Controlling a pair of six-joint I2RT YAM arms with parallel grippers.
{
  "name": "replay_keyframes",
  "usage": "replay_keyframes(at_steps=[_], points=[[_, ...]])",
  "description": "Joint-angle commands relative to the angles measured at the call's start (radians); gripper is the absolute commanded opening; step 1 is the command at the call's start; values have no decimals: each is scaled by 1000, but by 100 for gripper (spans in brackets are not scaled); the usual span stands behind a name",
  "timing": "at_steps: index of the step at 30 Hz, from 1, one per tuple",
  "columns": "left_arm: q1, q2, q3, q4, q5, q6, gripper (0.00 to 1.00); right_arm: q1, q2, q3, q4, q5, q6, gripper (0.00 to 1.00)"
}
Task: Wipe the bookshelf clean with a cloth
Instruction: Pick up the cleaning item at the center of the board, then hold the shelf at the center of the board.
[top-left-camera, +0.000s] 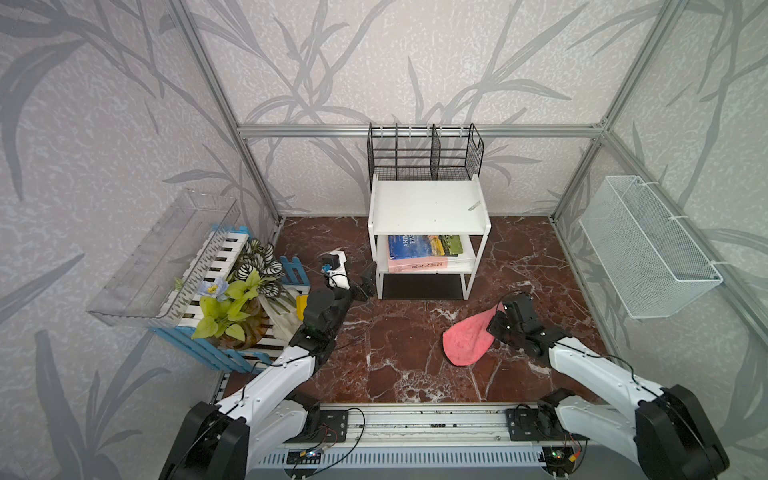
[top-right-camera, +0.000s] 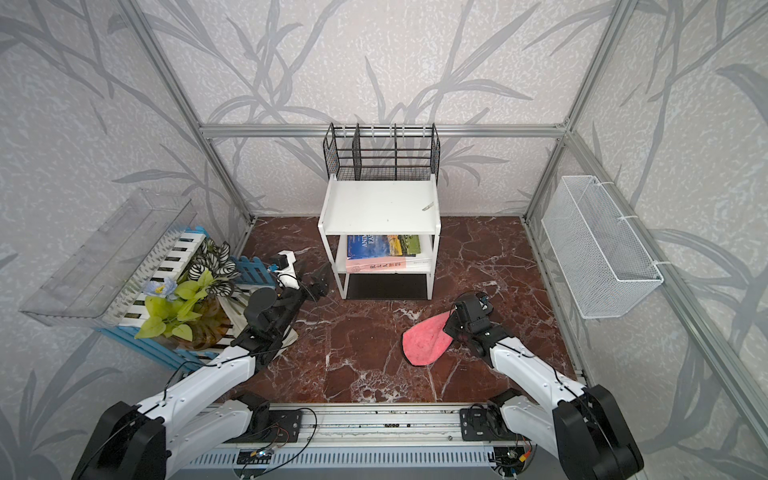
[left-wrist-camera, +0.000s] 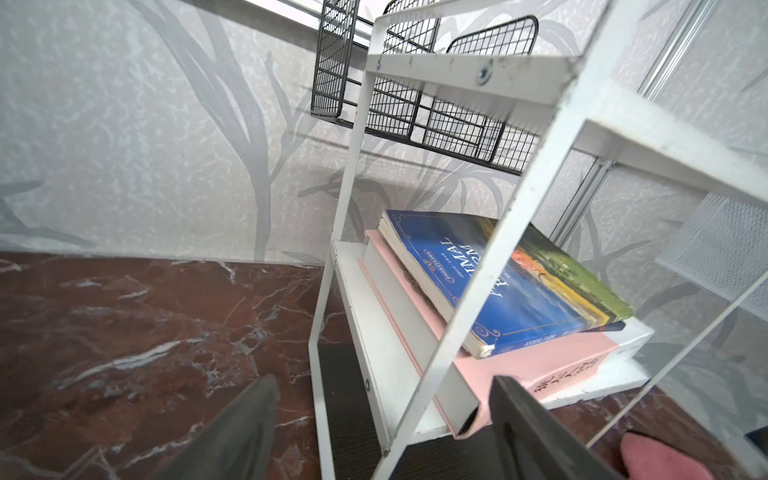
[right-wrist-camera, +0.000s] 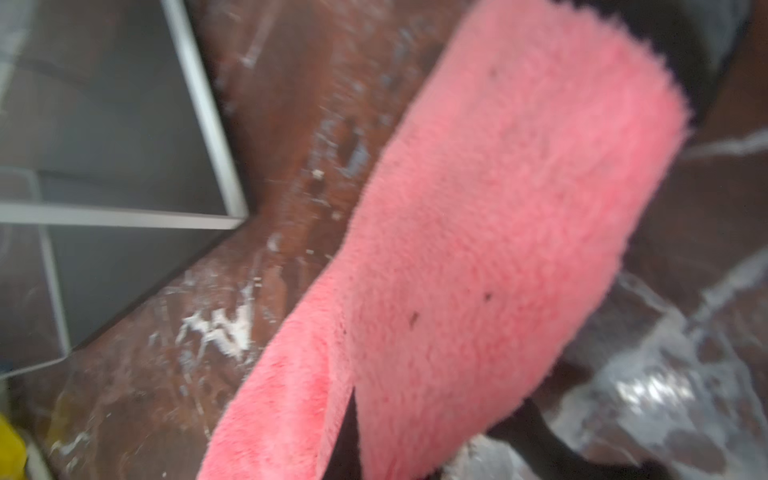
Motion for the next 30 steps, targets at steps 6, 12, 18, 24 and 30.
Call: replay_keyframes(at_steps=[6,12,18,24,30], points=[[2,147,140,-12,120,157,42,-3,-121,-72,427,-141,-373,0],[2,195,170,20,166,185,18,-3,-4,-18,627,-250,-528,0],[2,227,173,29,164,190,1,-6,174,-25,936,-130,-624,0],[4,227,164,38,145,204,0,-20,341,32,924,-122,-584,0],[17,231,157,54,128,204,0,-28,482,-2,851,-33,-404,0]])
